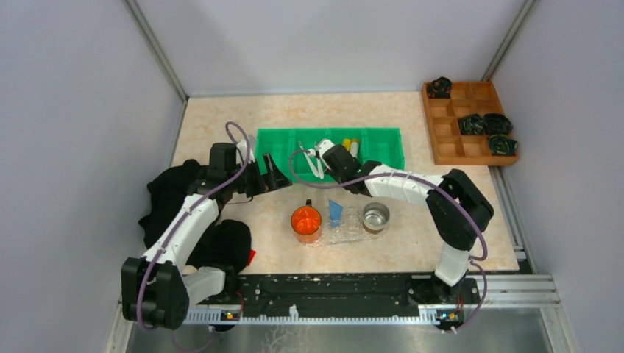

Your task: Prepare toiletry sets of a toothbrush and toothpaste on the tray

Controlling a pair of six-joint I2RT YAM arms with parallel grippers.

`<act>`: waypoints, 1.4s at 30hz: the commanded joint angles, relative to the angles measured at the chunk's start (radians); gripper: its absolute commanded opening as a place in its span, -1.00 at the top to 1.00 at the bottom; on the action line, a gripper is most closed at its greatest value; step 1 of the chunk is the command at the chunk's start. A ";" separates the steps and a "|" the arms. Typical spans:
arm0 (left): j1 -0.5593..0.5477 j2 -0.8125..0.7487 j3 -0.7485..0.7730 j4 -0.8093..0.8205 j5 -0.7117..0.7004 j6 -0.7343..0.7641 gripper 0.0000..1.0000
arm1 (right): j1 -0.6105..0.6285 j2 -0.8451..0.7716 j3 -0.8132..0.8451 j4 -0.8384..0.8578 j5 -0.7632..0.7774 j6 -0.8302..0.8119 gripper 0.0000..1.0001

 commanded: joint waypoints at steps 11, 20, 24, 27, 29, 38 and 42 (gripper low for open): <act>-0.003 0.016 0.006 0.018 0.003 0.024 -0.98 | -0.024 0.060 0.037 0.081 0.083 -0.006 0.46; -0.003 0.029 0.024 0.007 -0.002 0.034 -0.98 | -0.036 0.073 0.030 0.142 0.184 -0.021 0.57; -0.003 0.034 0.033 0.001 -0.005 0.041 -0.98 | -0.037 0.086 0.026 0.175 0.228 -0.025 0.65; -0.002 0.036 0.039 -0.007 -0.011 0.046 -0.98 | -0.039 0.090 0.017 0.210 0.260 -0.030 0.73; -0.003 0.036 0.046 -0.012 -0.012 0.050 -0.98 | -0.039 0.090 0.013 0.229 0.276 -0.033 0.75; -0.003 0.043 0.063 -0.032 -0.024 0.056 -0.98 | -0.046 0.064 0.016 0.292 0.325 -0.049 0.86; -0.003 0.043 0.065 -0.039 -0.029 0.056 -0.98 | -0.062 0.039 0.031 0.286 0.321 -0.026 0.94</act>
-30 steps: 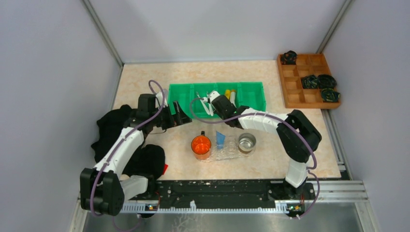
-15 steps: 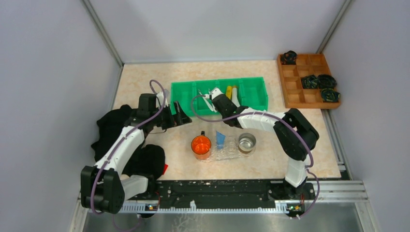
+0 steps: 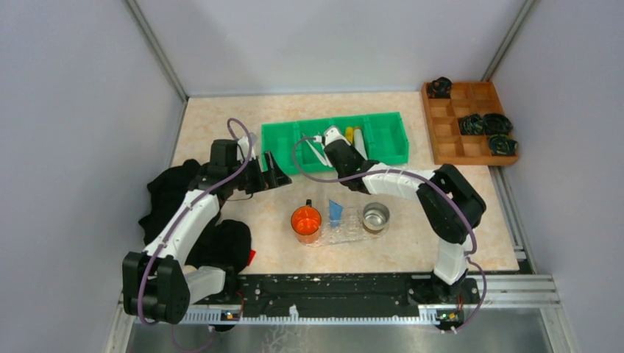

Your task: Prepare toiletry sets of a toothbrush and toothpaste on the tray

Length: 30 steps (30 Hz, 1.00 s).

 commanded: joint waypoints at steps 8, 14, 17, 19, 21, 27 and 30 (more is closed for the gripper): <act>-0.003 0.004 0.020 -0.021 -0.012 0.017 -0.98 | -0.047 -0.151 0.042 0.046 0.002 0.086 1.00; -0.003 -0.002 0.011 -0.014 -0.006 0.010 -0.98 | -0.048 -0.245 0.072 0.004 -0.009 0.091 1.00; -0.003 -0.007 0.007 -0.011 -0.005 0.006 -0.98 | -0.051 -0.279 0.097 -0.016 -0.026 0.095 1.00; -0.003 -0.009 0.001 -0.009 -0.001 0.002 -0.98 | -0.061 -0.278 0.117 -0.036 -0.049 0.108 1.00; -0.003 -0.013 -0.001 -0.009 0.003 -0.002 -0.98 | -0.069 -0.261 0.136 -0.092 -0.079 0.134 0.77; -0.003 -0.025 -0.011 -0.005 0.003 -0.003 -0.98 | -0.078 -0.198 0.057 -0.098 -0.131 0.162 0.05; -0.003 -0.025 -0.011 -0.007 0.004 -0.002 -0.98 | -0.079 -0.148 0.035 -0.105 -0.143 0.154 0.04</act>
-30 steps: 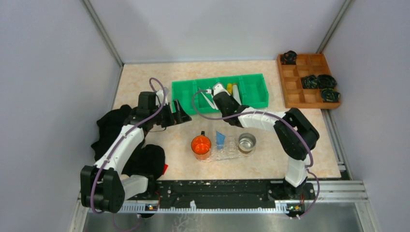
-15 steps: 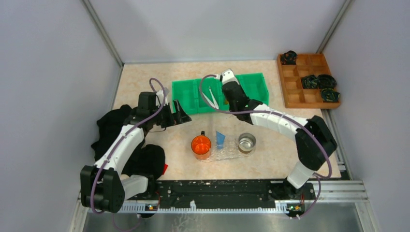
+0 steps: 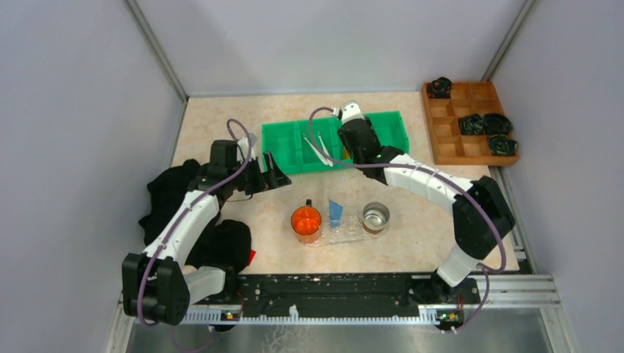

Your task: Prepare toiletry sets of a toothbrush and toothpaste on the tray

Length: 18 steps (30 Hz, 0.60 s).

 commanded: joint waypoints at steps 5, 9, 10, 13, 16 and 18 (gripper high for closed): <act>-0.003 -0.013 -0.011 0.012 0.011 0.000 -0.98 | -0.008 0.117 -0.043 -0.009 -0.046 -0.021 -0.02; -0.002 -0.009 -0.008 0.014 0.011 -0.001 -0.98 | -0.009 0.163 -0.028 -0.017 -0.026 -0.060 -0.02; -0.003 -0.008 -0.008 0.014 0.011 -0.001 -0.98 | -0.010 0.173 -0.026 -0.015 -0.021 -0.066 -0.02; -0.003 -0.006 -0.007 0.014 0.012 -0.001 -0.98 | -0.010 0.199 -0.016 -0.007 -0.013 -0.076 -0.01; -0.003 -0.002 -0.006 0.015 0.011 -0.001 -0.98 | -0.010 0.226 -0.001 0.000 -0.013 -0.082 0.00; -0.003 -0.002 -0.006 0.016 0.010 0.000 -0.98 | -0.010 0.244 0.009 0.005 -0.012 -0.085 0.00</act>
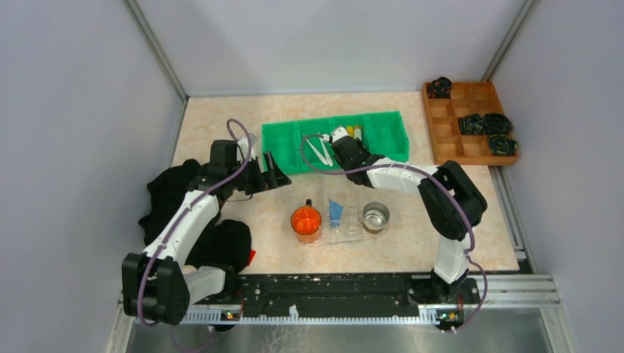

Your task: Prepare toiletry sets of a toothbrush and toothpaste on the tray

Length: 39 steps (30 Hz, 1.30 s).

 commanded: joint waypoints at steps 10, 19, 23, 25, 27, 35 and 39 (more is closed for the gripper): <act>-0.003 0.012 0.009 0.012 0.007 0.009 -0.98 | -0.010 0.060 0.076 0.081 0.056 -0.044 0.04; -0.003 0.019 0.013 0.011 0.004 0.013 -0.98 | -0.009 0.052 0.105 0.094 0.063 -0.068 0.11; -0.002 0.023 0.016 0.009 0.004 0.014 -0.98 | -0.010 0.058 0.120 0.096 0.058 -0.075 0.16; -0.003 0.022 0.017 0.008 0.002 0.016 -0.98 | -0.009 0.069 0.134 0.092 0.058 -0.079 0.17; -0.003 0.023 0.018 0.008 0.003 0.016 -0.98 | -0.009 0.080 0.144 0.088 0.060 -0.081 0.19; -0.003 0.023 0.018 0.004 -0.003 0.019 -0.98 | -0.018 0.098 0.155 0.106 0.060 -0.072 0.38; -0.003 0.024 0.017 0.003 -0.004 0.019 -0.98 | -0.027 0.085 0.154 0.129 0.055 -0.056 0.57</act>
